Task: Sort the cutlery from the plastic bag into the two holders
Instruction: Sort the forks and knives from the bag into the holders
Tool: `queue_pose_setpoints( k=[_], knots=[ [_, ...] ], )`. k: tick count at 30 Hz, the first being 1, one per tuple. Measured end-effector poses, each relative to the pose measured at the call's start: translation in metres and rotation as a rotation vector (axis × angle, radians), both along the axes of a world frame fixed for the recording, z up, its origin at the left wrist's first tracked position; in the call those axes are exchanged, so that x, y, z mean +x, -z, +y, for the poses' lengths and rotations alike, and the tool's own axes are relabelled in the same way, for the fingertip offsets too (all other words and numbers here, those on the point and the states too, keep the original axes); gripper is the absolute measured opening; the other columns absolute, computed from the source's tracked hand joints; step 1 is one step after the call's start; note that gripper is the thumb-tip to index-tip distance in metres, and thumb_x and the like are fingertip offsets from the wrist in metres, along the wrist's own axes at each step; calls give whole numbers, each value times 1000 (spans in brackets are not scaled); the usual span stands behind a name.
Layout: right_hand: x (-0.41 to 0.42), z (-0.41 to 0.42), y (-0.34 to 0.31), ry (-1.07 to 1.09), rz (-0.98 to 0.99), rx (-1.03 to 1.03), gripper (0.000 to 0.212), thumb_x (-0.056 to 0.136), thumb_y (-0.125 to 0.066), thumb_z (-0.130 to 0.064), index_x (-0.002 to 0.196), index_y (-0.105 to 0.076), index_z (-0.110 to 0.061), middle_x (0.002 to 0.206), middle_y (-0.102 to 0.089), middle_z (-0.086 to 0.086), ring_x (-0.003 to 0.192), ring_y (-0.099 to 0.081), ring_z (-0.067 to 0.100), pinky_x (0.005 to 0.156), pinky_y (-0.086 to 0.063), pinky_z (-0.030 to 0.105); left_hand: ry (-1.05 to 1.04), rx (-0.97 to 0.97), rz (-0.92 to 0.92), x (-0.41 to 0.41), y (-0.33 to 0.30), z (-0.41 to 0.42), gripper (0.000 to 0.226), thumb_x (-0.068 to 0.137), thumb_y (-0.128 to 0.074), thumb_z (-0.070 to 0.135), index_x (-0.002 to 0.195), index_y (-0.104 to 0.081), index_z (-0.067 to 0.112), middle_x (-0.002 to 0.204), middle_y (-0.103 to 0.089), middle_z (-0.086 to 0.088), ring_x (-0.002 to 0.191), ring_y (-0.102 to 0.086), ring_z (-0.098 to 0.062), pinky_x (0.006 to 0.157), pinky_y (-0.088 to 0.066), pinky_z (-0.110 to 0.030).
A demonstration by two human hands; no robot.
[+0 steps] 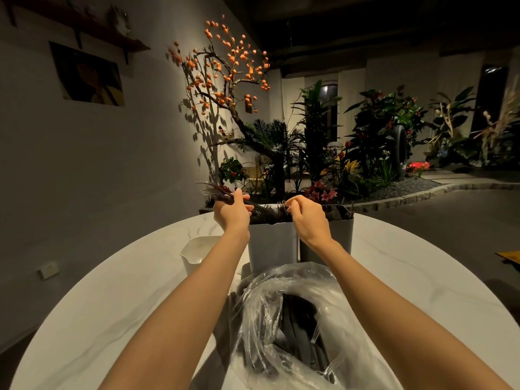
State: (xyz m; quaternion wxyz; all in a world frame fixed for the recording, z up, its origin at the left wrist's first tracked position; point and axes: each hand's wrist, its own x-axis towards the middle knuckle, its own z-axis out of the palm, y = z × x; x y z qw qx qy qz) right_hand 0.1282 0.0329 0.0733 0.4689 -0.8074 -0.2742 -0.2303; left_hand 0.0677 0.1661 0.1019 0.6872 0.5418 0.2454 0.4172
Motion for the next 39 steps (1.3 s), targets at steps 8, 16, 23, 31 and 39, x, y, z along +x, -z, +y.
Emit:
queue_pose_setpoints(
  k=[8, 16, 23, 31, 39],
  knots=[
    [0, 2, 0, 152, -129, -198, 26, 99, -42, -22, 111, -65, -18, 106, -67, 0, 98, -59, 20, 70, -42, 31, -48, 132, 133, 10, -2, 8, 30, 87, -66, 36, 85, -72, 7, 83, -68, -10, 79, -66, -25, 62, -48, -28],
    [8, 14, 9, 136, -322, -303, 25, 95, -53, -19, 115, -67, -17, 110, -67, -2, 110, -49, 18, 68, -43, 30, 62, 229, 227, 37, 10, 15, 66, 68, -62, 65, 108, -67, 13, 113, -64, -9, 107, -60, -26, 95, -51, -44],
    [14, 22, 11, 153, -344, -436, 31, 98, -45, -24, 124, -62, -22, 121, -65, -5, 115, -45, 19, 92, -24, 34, 221, 218, 183, 44, 10, 11, 49, 90, -59, 46, 129, -55, 15, 130, -55, -1, 119, -52, -19, 103, -41, -34],
    [19, 16, 5, 70, -227, -410, 30, 97, -41, -20, 112, -67, -18, 114, -65, -1, 118, -42, 15, 95, -21, 31, -7, 383, 129, 51, 6, 21, 30, 81, -53, 55, 76, -62, 28, 91, -67, 1, 91, -62, -20, 87, -52, -43],
    [19, 18, 7, 1, -157, -300, 28, 96, -44, -12, 111, -67, -9, 114, -65, 6, 120, -42, 20, 100, -30, 36, -172, 324, 8, 40, 1, 12, 29, 95, -57, 30, 98, -66, 3, 86, -65, -5, 72, -62, -17, 50, -43, -17]
  ],
)
